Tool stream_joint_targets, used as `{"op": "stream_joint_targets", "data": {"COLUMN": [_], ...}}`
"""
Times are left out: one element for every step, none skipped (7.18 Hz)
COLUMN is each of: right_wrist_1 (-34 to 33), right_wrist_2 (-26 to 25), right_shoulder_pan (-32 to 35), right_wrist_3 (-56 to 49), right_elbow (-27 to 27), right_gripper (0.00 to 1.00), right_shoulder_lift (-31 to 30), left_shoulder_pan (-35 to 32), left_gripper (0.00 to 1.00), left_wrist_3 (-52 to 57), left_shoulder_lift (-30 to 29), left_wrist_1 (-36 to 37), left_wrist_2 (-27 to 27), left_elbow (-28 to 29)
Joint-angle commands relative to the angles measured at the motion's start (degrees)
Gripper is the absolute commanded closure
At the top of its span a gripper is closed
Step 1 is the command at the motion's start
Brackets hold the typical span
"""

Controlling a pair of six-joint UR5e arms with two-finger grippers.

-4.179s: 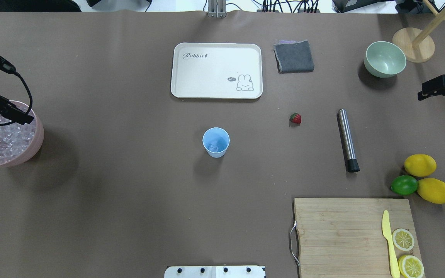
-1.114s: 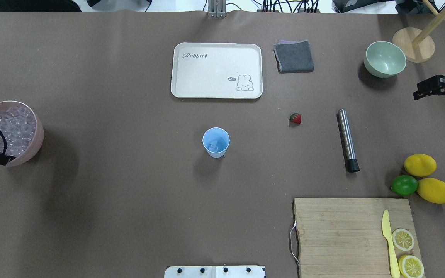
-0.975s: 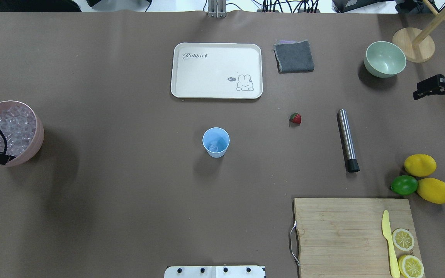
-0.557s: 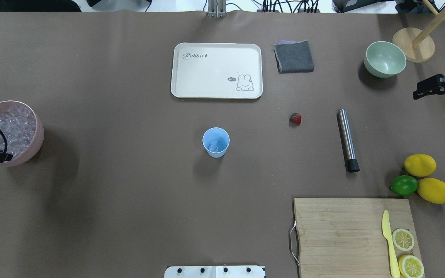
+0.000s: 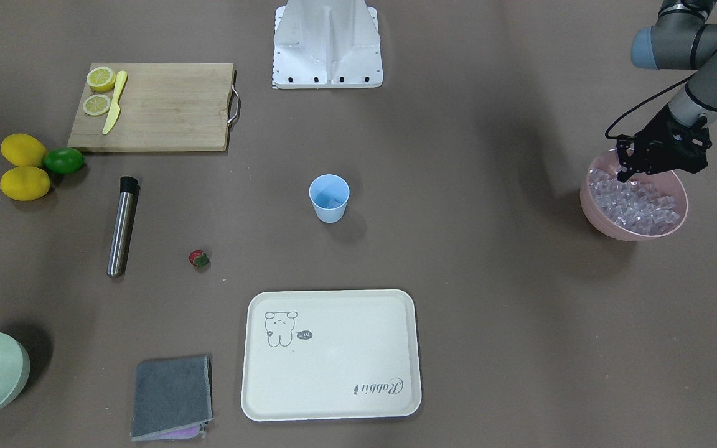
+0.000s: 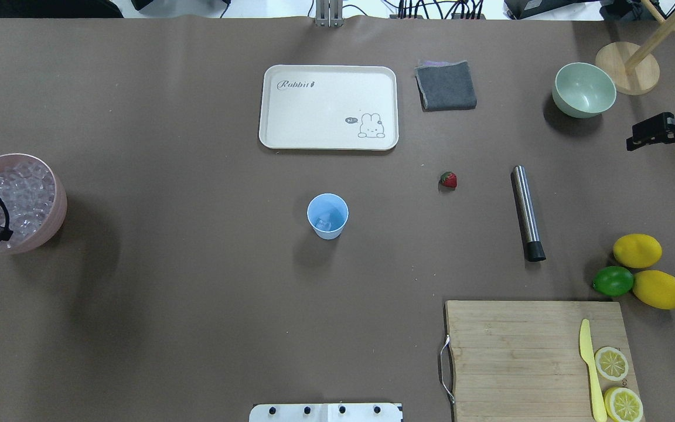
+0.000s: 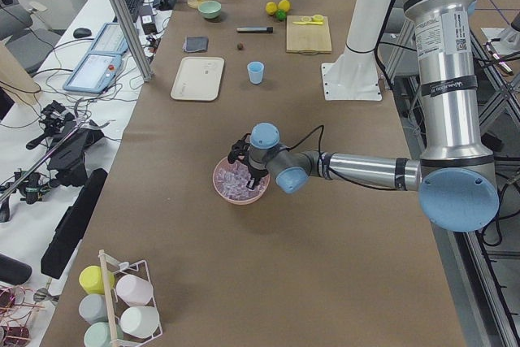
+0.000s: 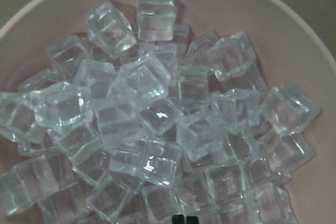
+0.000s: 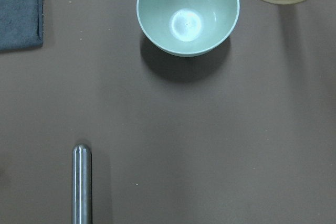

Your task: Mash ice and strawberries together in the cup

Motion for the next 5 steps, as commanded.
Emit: {"op": "stream_joint_targets", "data": {"right_wrist_1": [0.00, -0.09, -0.09, -0.09, -0.09], "right_wrist_2": [0.00, 0.00, 0.00, 0.00, 0.00], "right_shoulder_pan": [0.00, 0.00, 0.00, 0.00, 0.00], "right_wrist_3": [0.00, 0.09, 0.00, 0.09, 0.09], "right_elbow": [0.02, 0.02, -0.06, -0.06, -0.15], "right_gripper": [0.00, 0.00, 0.00, 0.00, 0.00], "right_shoulder_lift": [0.00, 0.00, 0.00, 0.00, 0.00], "left_shoulder_pan": [-0.45, -0.54, -0.45, -0.54, -0.45], "left_gripper": [1.00, 0.88, 0.44, 0.33, 0.33], "left_wrist_3": [0.06, 0.06, 0.06, 0.06, 0.06], "left_shoulder_lift": [-0.22, -0.56, -0.66, -0.57, -0.22], "left_wrist_1": [0.26, 1.14, 2.28, 2.81, 2.82], "left_wrist_2": [-0.42, -0.77, -0.86, -0.77, -0.77], "left_elbow": [-0.48, -0.66, -1.71, -2.33, -2.68]}}
